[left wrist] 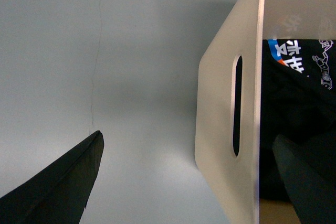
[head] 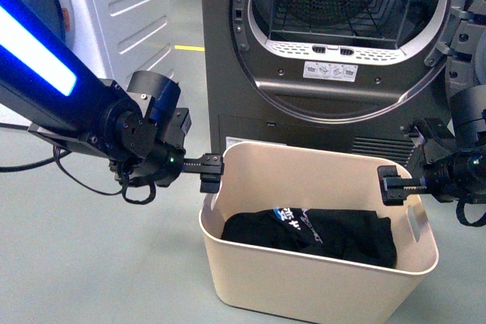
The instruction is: Move hamper under clothes hanger
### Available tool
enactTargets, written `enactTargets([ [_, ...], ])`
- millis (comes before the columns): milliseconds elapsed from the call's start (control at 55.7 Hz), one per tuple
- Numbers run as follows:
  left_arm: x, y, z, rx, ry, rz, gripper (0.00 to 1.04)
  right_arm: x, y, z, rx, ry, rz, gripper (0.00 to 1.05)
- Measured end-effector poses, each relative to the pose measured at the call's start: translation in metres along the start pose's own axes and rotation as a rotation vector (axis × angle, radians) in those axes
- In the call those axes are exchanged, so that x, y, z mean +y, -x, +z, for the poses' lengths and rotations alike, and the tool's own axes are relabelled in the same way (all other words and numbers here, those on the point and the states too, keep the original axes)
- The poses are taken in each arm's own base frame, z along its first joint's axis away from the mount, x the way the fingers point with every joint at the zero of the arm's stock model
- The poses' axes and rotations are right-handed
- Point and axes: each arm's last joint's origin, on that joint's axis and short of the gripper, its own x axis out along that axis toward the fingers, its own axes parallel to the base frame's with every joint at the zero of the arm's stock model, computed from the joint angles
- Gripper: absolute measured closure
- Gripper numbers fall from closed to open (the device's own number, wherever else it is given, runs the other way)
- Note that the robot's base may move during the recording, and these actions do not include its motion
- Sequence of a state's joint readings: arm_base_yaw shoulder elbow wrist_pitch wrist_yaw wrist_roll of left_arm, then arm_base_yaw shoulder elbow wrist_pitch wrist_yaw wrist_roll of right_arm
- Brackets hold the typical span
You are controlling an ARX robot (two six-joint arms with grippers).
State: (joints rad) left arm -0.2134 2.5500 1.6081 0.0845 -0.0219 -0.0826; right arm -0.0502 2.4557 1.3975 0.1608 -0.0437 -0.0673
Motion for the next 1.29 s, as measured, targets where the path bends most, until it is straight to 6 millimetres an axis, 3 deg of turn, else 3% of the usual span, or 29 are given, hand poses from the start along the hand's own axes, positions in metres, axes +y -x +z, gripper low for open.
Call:
enactTargets([
  [180,-0.008,-0.010,0.007,-0.005,-0.019,-0.020,0.07,-0.003,-0.007,0.005,0.000,-0.004,-0.013,0.08],
  [377,-0.022,-0.028,0.009,0.009,-0.063,-0.041,0.07,-0.005,-0.017,-0.004,0.037,-0.009,-0.021,0.08],
  [682,-0.026,-0.048,-0.006,0.054,-0.074,-0.030,0.07,-0.004,-0.031,-0.015,0.070,-0.015,-0.023,0.08],
  [862,-0.023,-0.057,-0.017,0.078,-0.074,0.010,0.36,-0.001,-0.038,-0.016,0.083,-0.027,-0.045,0.38],
  [1293,-0.027,-0.055,-0.006,0.046,-0.084,-0.011,0.95,-0.001,-0.040,-0.017,0.102,-0.027,-0.074,0.96],
])
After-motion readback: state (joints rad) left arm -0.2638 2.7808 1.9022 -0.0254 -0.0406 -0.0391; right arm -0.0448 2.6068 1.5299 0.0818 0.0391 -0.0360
